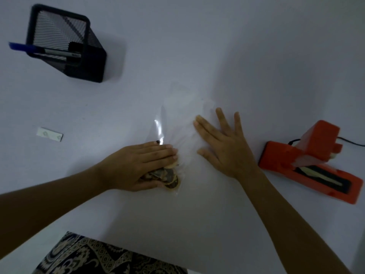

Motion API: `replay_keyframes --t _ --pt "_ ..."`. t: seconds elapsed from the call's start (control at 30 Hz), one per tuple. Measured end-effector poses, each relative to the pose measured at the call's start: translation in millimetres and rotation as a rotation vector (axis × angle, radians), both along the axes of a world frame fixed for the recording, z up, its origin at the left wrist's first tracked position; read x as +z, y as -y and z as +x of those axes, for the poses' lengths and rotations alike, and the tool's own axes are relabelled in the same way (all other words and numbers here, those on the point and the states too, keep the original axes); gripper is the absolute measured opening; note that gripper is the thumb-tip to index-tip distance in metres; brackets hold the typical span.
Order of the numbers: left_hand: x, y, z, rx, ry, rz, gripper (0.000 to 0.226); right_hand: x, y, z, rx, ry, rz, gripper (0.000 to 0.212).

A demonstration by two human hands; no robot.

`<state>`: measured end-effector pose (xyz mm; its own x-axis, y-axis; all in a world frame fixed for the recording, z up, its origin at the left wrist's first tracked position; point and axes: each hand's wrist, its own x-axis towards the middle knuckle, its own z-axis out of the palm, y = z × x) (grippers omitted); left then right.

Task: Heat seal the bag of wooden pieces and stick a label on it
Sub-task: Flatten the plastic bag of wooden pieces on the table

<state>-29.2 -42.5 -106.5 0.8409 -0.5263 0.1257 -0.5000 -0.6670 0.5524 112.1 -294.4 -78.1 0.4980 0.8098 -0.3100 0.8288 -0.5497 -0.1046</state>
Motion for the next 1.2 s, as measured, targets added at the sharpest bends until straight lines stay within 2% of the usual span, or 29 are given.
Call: replay_keyframes --t 0.17,0.23,0.33,0.47,0.77,0.8,0.9,1.0,1.1,1.2 --pt "0 4 -1 0.002 0.021 -0.005 0.060 1 -8 -4 -0.210 0.010 0.084 0.072" --pt "-1 4 -1 0.001 0.036 -0.005 0.060 4 -23 -13 -0.120 -0.012 0.130 0.074" --pt "-1 3 0 -0.022 0.060 -0.006 0.060 2 -46 -17 0.131 -0.064 0.141 0.073" --pt "-1 2 -1 -0.022 0.032 -0.021 0.059 -9 -43 10 0.192 -0.051 0.044 0.070" --pt "-3 4 -3 -0.020 0.005 -0.020 0.059 -9 -45 45 -0.198 0.014 0.117 0.075" --pt "-4 3 -4 -0.024 0.004 -0.014 0.059 -7 -52 40 -0.147 0.007 0.144 0.075" --pt "-5 2 -4 -0.027 0.012 -0.005 0.060 -7 -75 14 0.180 -0.046 0.180 0.072" --pt "-6 3 -5 -0.021 0.021 -0.013 0.060 -14 -80 11 0.273 -0.073 0.146 0.068" --pt "-6 4 -4 -0.017 0.024 -0.024 0.059 -17 -77 31 0.209 -0.034 0.125 0.067" --pt "-7 3 -5 -0.016 0.021 -0.022 0.059 -18 -74 48 0.010 -0.019 0.139 0.070"
